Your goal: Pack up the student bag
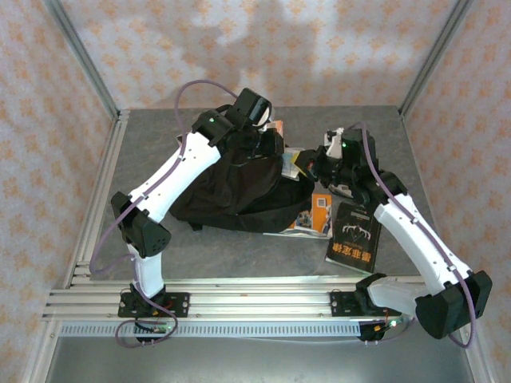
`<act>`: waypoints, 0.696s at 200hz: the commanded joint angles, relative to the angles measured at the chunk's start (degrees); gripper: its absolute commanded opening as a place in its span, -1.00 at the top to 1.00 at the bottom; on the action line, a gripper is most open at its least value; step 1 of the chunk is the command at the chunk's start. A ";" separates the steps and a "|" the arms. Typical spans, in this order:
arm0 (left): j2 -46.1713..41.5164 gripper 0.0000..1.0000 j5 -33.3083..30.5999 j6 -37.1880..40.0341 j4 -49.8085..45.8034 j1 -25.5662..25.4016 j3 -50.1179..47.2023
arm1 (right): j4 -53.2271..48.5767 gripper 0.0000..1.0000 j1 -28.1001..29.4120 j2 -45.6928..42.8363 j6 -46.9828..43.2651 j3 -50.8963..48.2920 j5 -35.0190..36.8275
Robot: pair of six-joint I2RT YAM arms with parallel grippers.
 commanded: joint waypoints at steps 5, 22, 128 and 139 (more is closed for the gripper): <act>0.61 0.93 1.37 -0.42 0.30 -0.78 0.53 | 5.67 1.00 0.26 -2.39 -0.04 0.24 -2.22; 0.01 1.00 1.22 -0.63 0.29 -0.78 1.05 | 3.64 1.00 0.26 -2.63 -1.33 0.39 -0.28; -13.40 1.00 -4.37 -0.11 -5.98 7.82 0.06 | -6.12 1.00 0.18 -4.28 -10.96 -4.79 8.19; -13.85 1.00 -4.05 0.28 -6.65 8.73 0.22 | -2.71 1.00 0.18 -3.68 -10.50 -6.15 3.87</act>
